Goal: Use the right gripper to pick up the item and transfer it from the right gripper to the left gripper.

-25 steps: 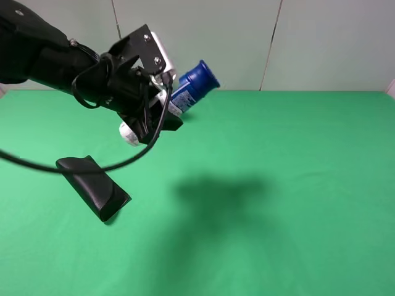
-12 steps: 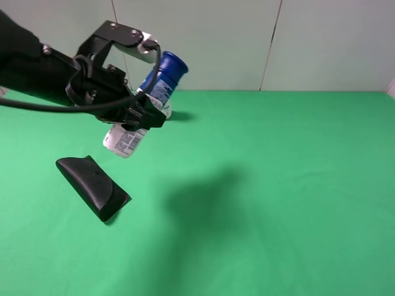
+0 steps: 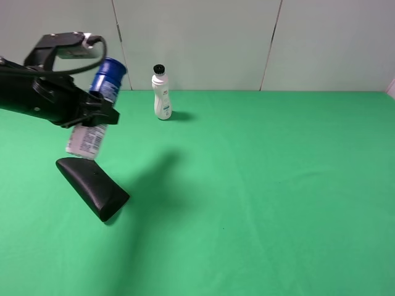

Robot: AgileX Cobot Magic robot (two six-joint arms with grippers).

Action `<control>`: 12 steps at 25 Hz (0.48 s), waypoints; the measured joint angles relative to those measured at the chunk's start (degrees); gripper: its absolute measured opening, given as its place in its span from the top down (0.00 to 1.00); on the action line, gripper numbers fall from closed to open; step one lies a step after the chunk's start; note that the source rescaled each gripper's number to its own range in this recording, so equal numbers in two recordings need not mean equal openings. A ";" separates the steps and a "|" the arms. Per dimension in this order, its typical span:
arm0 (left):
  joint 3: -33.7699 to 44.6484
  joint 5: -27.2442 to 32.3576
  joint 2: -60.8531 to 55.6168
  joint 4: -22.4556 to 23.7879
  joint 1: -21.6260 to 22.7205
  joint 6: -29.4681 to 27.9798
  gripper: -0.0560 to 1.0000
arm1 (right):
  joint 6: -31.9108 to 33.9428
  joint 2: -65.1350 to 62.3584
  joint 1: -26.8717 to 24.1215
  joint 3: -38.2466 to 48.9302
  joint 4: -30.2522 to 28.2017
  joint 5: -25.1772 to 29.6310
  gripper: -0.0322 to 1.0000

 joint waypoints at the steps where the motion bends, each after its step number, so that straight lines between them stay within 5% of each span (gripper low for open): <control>1: 0.00 0.62 0.00 0.00 1.86 -0.13 0.92 | 0.00 0.00 0.00 0.00 0.00 0.00 0.00; 6: 0.00 2.34 0.00 0.48 10.20 -0.44 0.92 | 0.00 0.00 0.00 0.00 0.00 0.05 0.00; 12: 0.00 3.71 2.81 6.20 16.39 -2.09 0.92 | 0.00 0.00 0.00 0.01 0.00 0.05 0.00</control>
